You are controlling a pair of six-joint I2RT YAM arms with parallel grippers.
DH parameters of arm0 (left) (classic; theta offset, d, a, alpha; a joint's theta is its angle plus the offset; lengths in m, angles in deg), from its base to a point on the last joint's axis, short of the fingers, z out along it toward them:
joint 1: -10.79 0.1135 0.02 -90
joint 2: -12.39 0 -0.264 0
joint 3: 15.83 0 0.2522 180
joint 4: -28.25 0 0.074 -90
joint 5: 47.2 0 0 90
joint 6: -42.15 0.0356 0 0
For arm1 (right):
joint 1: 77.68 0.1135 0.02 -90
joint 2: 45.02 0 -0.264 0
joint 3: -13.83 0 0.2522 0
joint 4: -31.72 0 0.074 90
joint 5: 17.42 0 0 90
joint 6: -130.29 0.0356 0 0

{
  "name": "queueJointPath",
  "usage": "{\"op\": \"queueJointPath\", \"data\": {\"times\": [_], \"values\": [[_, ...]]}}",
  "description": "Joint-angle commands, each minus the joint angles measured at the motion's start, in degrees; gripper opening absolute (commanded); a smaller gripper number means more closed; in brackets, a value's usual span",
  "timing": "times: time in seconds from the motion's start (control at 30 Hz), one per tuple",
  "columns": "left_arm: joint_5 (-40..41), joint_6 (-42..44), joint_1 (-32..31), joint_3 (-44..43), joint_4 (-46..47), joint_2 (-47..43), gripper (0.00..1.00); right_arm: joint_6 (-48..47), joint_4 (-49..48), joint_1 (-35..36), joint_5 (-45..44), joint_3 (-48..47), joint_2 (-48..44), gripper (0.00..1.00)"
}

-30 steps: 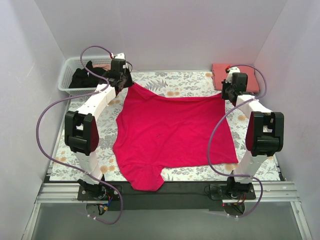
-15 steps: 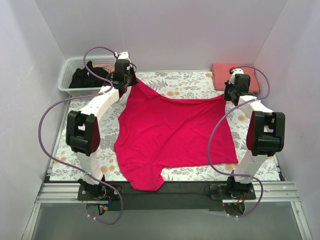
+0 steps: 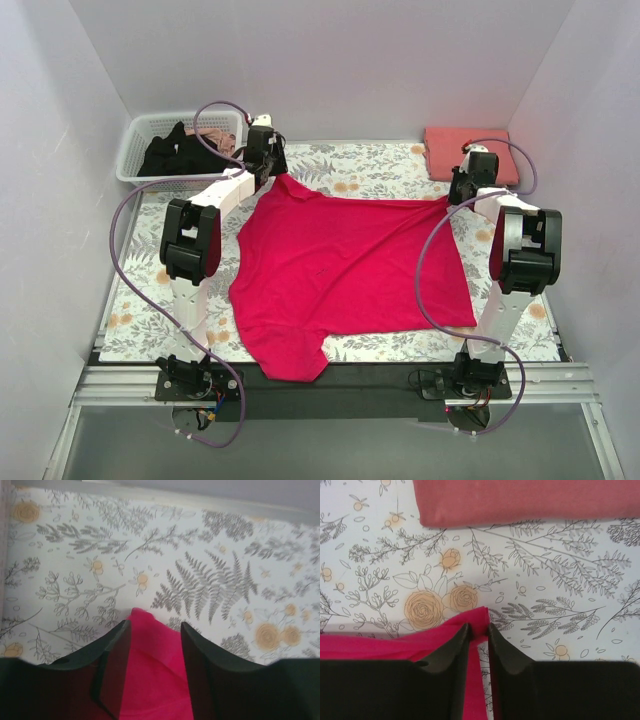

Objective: Fold and stack the t-shirts
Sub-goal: Flatten the tshirt out

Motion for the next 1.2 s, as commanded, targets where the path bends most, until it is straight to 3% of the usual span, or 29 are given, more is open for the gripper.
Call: {"op": "queueJointPath", "data": {"times": [0.0,0.07,0.17,0.3,0.43,0.57,0.6,0.8,1.17], "values": [[1.2,0.9,0.53,-4.28,4.27,-2.49,0.44,2.79,-2.1,-1.07,0.16,-4.66,-0.08,0.28],[2.86,0.38,0.88,-4.03,4.19,-4.32,0.54,3.24,-2.01,-1.07,0.68,-5.8,-0.86,0.45],[3.75,-0.85,1.41,0.27,3.92,-9.76,0.71,4.11,-1.48,-1.07,3.04,-5.72,-3.4,0.58],[6.99,-3.57,1.59,8.7,-1.43,-17.59,0.73,6.13,-1.48,-1.07,6.48,-0.29,-8.59,0.58],[7.26,-6.65,2.29,22.74,-4.51,-26.81,0.57,8.33,-1.39,-1.07,10.86,6.31,-13.34,0.49],[7.35,-6.66,3.52,29.27,-5.83,-29.47,0.43,9.39,-1.4,-1.07,13.6,11.5,-16.33,0.25],[7.53,-6.39,3.61,30.16,-5.92,-29.39,0.4,9.91,-1.31,-0.98,14.04,12.47,-16.51,0.23],[6.12,-6.04,3.79,30.43,-7.15,-24.74,0.19,11.94,-1.39,-0.98,15.71,17.04,-15.9,0.18],[10.69,-10.95,3.96,32.45,-12.59,-17.35,0.04,16.59,-1.31,-3.96,13.96,21.97,-11.33,0.13]]}}
